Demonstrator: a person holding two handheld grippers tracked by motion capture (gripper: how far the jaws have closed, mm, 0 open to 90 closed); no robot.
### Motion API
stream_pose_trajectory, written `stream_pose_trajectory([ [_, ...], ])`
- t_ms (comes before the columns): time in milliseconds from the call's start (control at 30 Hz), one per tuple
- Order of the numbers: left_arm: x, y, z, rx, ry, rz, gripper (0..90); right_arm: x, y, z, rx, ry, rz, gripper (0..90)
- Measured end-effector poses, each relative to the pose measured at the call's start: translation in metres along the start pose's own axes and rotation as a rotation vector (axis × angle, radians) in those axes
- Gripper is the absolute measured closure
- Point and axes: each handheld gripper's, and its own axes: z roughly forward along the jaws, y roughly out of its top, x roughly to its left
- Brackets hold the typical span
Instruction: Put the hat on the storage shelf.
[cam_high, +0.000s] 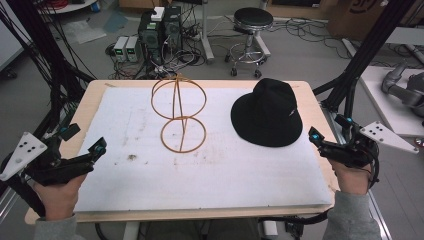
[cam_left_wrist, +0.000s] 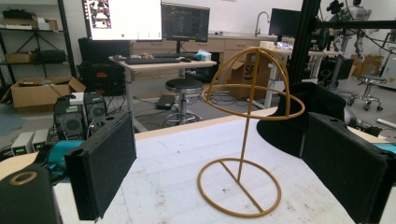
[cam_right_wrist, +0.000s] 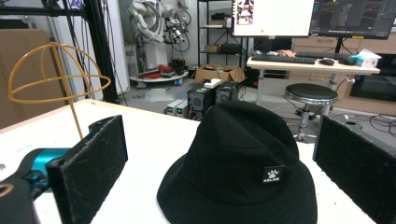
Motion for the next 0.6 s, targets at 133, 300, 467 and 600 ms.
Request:
stream_pose_trajectory([
  [133, 0.0001, 0.0004, -0.0008, -0.001, 0.003, 0.000, 10.9, 0.0007, -0.0002, 0.0006, 0.005, 0.004, 0.000, 2.7],
  [300, 0.0001, 0.0003, -0.0004, -0.001, 0.001, -0.001, 10.9, 0.0004, -0.0005, 0.0012, 0.008, 0.005, 0.000, 2.7],
  [467, 0.0000, 0.0002, -0.0001, 0.000, -0.001, 0.000, 10.9, 0.0000, -0.0010, 0.0016, 0.012, 0.004, 0.001, 2.7],
  [600, -0.0002, 0.0002, -0.0002, 0.000, -0.001, 0.001, 10.9, 0.0001, -0.0009, 0.0016, 0.012, 0.006, 0.002, 2.7],
])
